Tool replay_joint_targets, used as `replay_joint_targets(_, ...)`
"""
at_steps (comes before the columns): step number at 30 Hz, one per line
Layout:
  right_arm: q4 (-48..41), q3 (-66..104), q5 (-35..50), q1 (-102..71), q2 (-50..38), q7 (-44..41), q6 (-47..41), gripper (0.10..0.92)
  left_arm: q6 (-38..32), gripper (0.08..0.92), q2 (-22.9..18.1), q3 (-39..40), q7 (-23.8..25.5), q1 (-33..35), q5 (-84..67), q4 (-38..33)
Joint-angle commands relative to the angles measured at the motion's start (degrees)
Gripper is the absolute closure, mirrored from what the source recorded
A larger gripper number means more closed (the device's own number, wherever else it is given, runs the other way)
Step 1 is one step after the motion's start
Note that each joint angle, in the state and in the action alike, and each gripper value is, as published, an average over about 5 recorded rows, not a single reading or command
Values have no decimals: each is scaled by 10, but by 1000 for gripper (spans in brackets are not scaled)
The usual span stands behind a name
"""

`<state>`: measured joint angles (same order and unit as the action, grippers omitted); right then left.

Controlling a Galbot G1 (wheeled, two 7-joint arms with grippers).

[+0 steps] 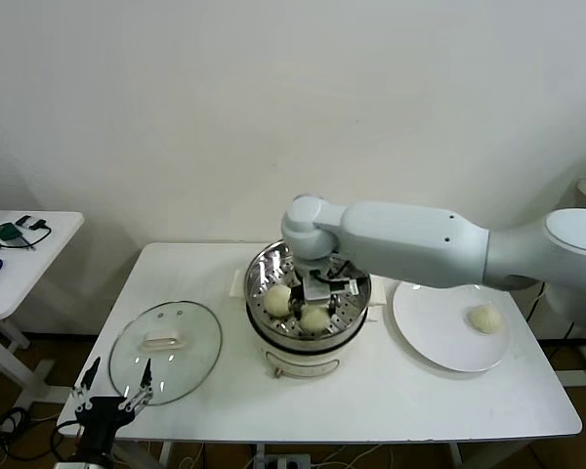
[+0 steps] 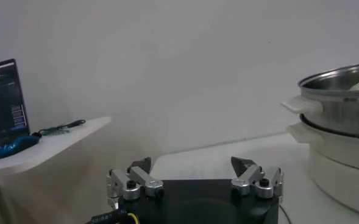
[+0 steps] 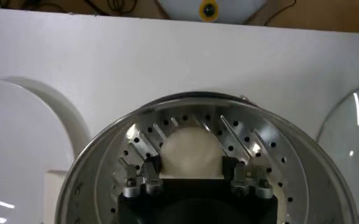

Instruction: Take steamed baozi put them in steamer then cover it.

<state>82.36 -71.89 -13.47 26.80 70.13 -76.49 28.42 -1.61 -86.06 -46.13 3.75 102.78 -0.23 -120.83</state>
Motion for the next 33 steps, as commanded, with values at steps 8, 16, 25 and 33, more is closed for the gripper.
replay_joint_targets(8,10,8,-9,-8,-2,0,2,227,0,177,1,0,0,-2,1,2)
replay_joint_targets(16,2,49,0,18,-45,-5,-3,203,0,177,2,1,0,0,2,-1)
replay_joint_targets(25,-43,83,55,69,-147,12,-66,203,-2,177,5,3,0,3,5,-1)
replay_joint_targets(33,-64,26,129,87,-307,159,-254,203,1,177,5,8,1,0,10,-7)
